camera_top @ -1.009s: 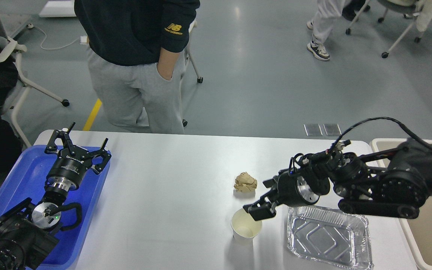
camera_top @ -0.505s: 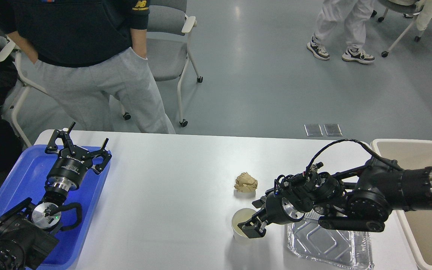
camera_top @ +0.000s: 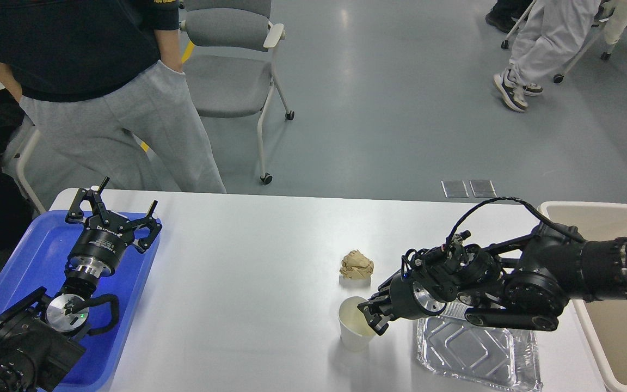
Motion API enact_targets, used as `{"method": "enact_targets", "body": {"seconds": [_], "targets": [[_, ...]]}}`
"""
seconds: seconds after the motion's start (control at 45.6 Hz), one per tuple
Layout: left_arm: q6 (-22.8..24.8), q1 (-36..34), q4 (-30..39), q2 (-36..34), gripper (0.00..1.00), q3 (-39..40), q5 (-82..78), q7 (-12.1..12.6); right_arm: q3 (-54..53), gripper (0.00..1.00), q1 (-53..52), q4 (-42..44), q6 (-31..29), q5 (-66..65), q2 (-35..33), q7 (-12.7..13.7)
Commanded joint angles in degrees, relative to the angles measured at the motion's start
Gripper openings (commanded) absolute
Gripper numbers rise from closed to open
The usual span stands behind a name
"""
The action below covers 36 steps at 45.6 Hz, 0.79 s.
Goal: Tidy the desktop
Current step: 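Close the right gripper on the rim of the white paper cup, then lift the cup with the right gripper up off the table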
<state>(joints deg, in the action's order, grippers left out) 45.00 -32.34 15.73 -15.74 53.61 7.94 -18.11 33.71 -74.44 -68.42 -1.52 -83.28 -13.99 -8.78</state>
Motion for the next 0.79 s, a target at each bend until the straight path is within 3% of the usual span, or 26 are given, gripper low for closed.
{"method": "enact_targets", "body": {"seconds": [0.0,0.263,0.395,0.636,0.768], "targets": [[0.0,0.0,0.0,0.0,1.0,0.0,-0.03,0.0,0.21,0.0,-0.88,-0.22,-0.33,0.22,-0.08,-0.27],[0.0,0.0,0.0,0.0,1.0,0.0,-0.03,0.0,0.21,0.0,-1.14,-0.48,-0.59,0.57,-0.16,-0.45],[0.0,0.0,0.0,0.0,1.0,0.0,-0.03,0.0,-0.14,0.0,-6.67,-5.39,-1.9,3.73,-3.41,-0.36],[0.0,0.0,0.0,0.0,1.0,0.0,-0.03,0.0,-2.24,0.0,-27.57,-22.0,-14.63,14.01,-18.78,-0.36],[0.0,0.0,0.0,0.0,1.0,0.0,0.06,0.0,-6.55,0.0,-34.97,-25.09,-22.38,16.13,-25.03,-0.36]]}}
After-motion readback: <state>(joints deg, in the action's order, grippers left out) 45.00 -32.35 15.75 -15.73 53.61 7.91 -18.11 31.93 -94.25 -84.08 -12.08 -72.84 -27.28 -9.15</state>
